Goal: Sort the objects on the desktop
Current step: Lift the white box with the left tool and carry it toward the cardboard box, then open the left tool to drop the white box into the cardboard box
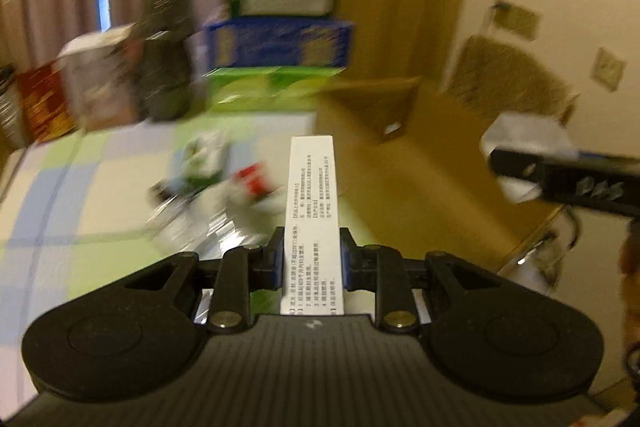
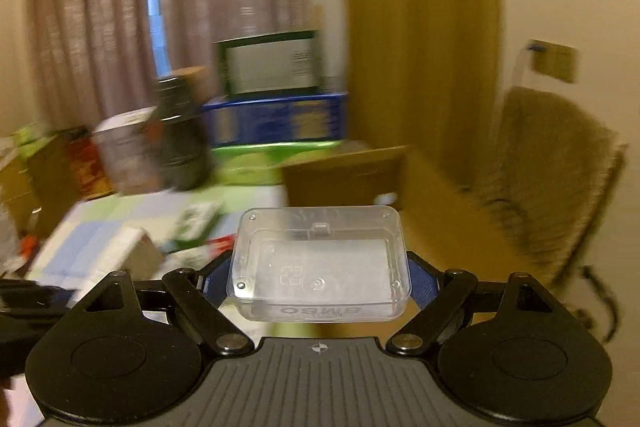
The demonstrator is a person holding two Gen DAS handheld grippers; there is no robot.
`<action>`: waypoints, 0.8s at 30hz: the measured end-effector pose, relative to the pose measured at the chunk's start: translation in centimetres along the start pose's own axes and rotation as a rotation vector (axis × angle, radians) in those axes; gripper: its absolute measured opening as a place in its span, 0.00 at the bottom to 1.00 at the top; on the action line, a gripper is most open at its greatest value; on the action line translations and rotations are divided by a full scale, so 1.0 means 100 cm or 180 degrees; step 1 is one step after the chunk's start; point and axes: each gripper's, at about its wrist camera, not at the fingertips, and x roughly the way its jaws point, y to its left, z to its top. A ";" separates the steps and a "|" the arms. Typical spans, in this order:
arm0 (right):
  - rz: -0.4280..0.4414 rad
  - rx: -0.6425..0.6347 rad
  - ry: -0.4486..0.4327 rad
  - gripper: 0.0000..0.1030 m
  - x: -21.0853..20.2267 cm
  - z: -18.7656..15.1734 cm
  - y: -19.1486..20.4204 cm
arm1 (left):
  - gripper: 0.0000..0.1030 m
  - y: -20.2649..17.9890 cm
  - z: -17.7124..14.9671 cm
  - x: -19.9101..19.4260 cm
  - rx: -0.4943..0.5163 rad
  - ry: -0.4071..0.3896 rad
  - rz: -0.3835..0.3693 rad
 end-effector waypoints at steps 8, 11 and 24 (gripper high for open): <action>-0.0204 0.0127 0.0292 0.81 0.042 -0.005 -0.077 | 0.21 -0.078 0.035 0.076 0.0085 0.0121 -0.0398; -0.0216 0.0171 0.0324 0.81 0.048 -0.011 -0.094 | 0.21 -0.090 0.040 0.099 0.0098 0.0175 -0.0476; 0.0013 0.0443 0.0250 0.89 0.051 -0.008 -0.108 | 0.35 -0.052 0.038 0.074 -0.0066 0.0036 -0.0338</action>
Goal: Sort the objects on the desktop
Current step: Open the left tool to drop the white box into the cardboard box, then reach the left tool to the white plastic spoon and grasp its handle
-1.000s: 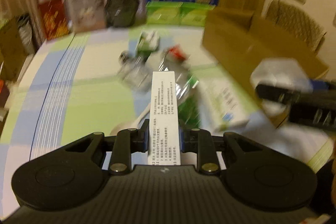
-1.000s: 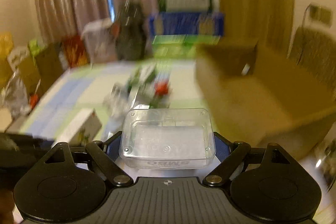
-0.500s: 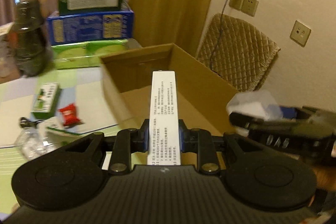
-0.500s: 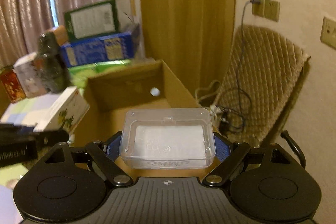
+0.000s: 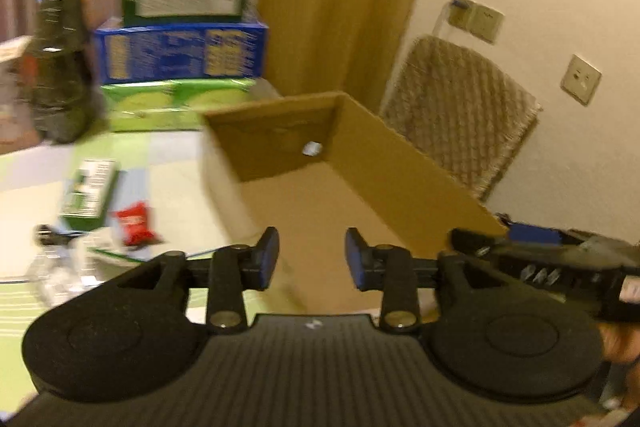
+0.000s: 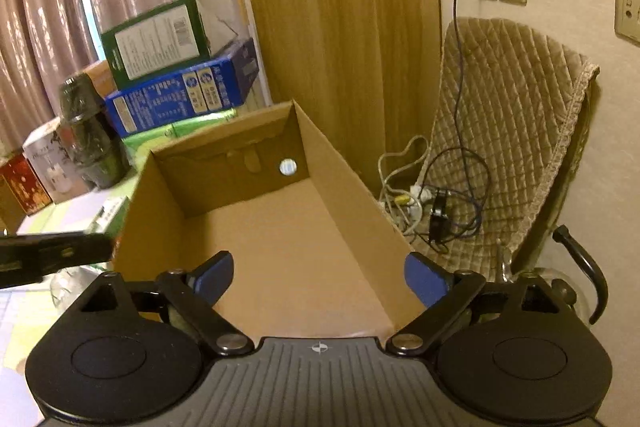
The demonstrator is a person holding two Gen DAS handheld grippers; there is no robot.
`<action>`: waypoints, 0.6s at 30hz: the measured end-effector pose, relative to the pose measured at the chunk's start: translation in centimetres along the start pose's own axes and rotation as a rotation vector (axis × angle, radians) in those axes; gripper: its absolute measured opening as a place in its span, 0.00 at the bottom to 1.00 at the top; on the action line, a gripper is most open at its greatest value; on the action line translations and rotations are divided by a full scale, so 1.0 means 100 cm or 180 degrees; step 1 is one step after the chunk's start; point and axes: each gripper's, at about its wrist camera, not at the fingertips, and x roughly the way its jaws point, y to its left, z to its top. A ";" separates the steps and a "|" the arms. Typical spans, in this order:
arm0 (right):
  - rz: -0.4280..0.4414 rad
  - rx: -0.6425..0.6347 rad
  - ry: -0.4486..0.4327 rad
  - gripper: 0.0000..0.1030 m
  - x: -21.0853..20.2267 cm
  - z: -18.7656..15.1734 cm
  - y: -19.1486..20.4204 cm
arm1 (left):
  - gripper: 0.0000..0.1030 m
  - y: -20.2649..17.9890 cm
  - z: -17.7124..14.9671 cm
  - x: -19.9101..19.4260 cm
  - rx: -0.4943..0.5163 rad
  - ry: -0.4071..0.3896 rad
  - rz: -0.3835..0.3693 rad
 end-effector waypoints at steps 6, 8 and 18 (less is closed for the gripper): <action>0.0298 -0.0031 -0.0172 0.90 -0.032 0.005 0.043 | 0.60 0.073 -0.024 -0.063 -0.0143 -0.0065 0.0518; 0.0444 -0.0089 -0.0218 0.91 -0.043 0.002 0.069 | 0.64 0.098 -0.036 -0.081 -0.0204 -0.0047 0.0699; 0.0713 -0.0370 0.0007 0.94 -0.039 -0.064 0.185 | 0.80 0.178 -0.112 -0.104 -0.0335 0.0194 0.1034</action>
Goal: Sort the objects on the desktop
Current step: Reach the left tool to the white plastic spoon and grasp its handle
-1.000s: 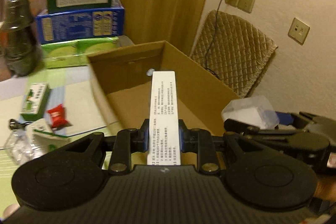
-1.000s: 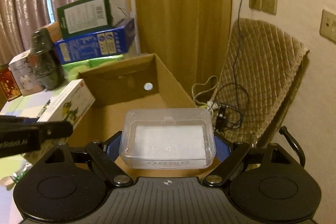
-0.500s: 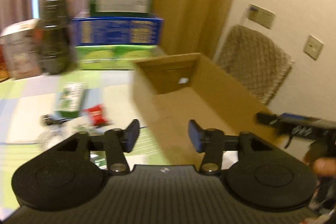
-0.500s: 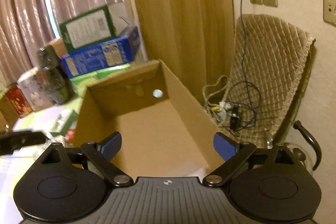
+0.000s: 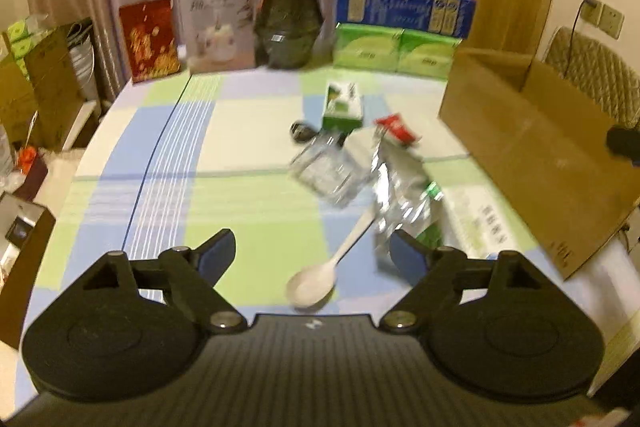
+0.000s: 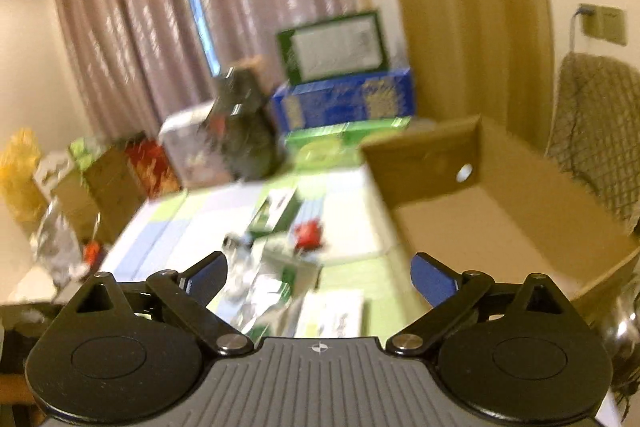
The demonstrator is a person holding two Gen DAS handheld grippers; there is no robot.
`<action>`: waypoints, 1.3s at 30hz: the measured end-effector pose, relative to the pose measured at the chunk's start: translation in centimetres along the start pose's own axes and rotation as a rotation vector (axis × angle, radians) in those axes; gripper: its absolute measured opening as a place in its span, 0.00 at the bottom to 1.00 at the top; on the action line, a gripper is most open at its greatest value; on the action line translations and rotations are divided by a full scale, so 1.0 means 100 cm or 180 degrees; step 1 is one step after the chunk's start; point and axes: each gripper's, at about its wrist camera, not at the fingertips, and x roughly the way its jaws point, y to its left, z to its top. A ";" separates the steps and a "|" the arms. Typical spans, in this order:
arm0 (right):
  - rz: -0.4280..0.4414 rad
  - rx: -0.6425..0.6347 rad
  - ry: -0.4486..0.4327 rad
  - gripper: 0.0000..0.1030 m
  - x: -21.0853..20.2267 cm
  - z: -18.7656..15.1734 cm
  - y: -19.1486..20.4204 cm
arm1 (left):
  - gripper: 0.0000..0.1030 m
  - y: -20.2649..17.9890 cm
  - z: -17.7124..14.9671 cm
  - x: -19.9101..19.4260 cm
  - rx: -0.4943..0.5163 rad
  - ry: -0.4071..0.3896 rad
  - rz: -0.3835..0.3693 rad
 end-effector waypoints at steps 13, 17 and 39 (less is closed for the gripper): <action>-0.0329 -0.0354 0.0474 0.95 0.079 -0.075 -0.002 | 0.80 0.012 -0.038 0.051 0.0171 0.0265 -0.0100; -0.0366 -0.0260 0.0573 0.95 0.087 -0.083 -0.008 | 0.80 0.015 -0.038 0.065 0.0330 0.0320 -0.0087; -0.0389 -0.0187 0.0613 0.84 0.114 -0.086 -0.003 | 0.51 0.004 -0.042 0.091 0.0734 0.0406 -0.0347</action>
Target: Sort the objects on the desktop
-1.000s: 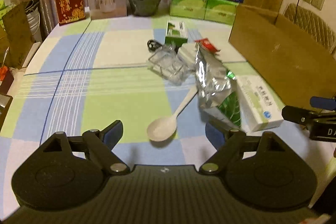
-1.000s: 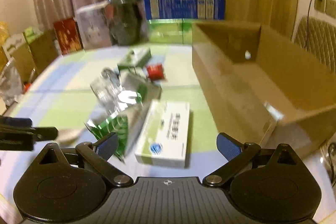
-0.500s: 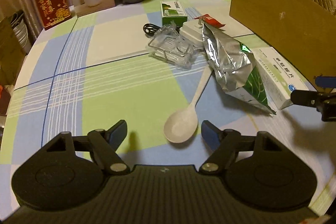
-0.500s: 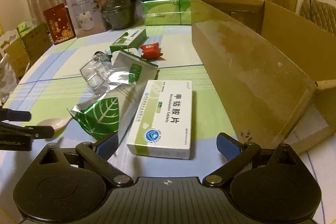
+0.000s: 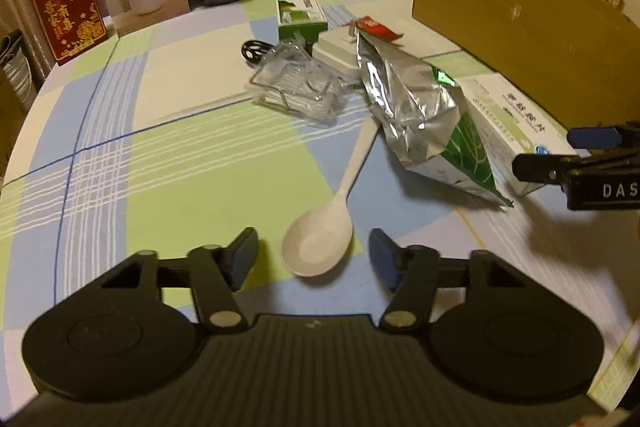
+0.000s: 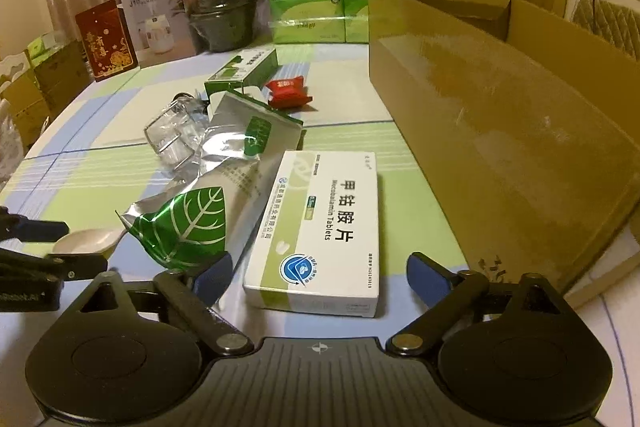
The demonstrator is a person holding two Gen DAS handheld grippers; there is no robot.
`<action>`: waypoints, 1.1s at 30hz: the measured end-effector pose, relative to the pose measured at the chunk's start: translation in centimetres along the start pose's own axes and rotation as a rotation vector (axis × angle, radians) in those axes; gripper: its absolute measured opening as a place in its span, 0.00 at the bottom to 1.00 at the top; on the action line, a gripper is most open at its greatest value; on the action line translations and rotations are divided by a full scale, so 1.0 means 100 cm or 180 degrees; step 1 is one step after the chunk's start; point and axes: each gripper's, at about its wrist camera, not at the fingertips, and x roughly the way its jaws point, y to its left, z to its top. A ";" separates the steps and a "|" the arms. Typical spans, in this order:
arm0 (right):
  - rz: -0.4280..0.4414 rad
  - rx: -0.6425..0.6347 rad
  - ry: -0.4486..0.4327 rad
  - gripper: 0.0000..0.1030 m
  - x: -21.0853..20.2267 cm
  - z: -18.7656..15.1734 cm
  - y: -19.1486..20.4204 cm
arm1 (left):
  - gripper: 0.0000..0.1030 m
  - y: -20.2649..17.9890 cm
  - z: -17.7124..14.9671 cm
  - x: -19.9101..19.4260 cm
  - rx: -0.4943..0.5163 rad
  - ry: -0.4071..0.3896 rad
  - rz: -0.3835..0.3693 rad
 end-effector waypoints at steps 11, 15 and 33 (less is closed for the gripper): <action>-0.0015 0.0033 0.0095 0.66 -0.001 0.000 -0.001 | 0.08 -0.011 0.001 -0.003 -0.0025 0.0028 -0.0065; -0.0012 -0.0006 0.0144 0.66 -0.016 -0.007 0.000 | 0.08 -0.019 -0.009 -0.015 -0.0230 0.0099 -0.0111; 0.0030 -0.0047 0.0147 0.76 -0.062 -0.043 0.004 | 0.47 -0.073 -0.056 -0.075 0.0034 -0.0222 -0.0012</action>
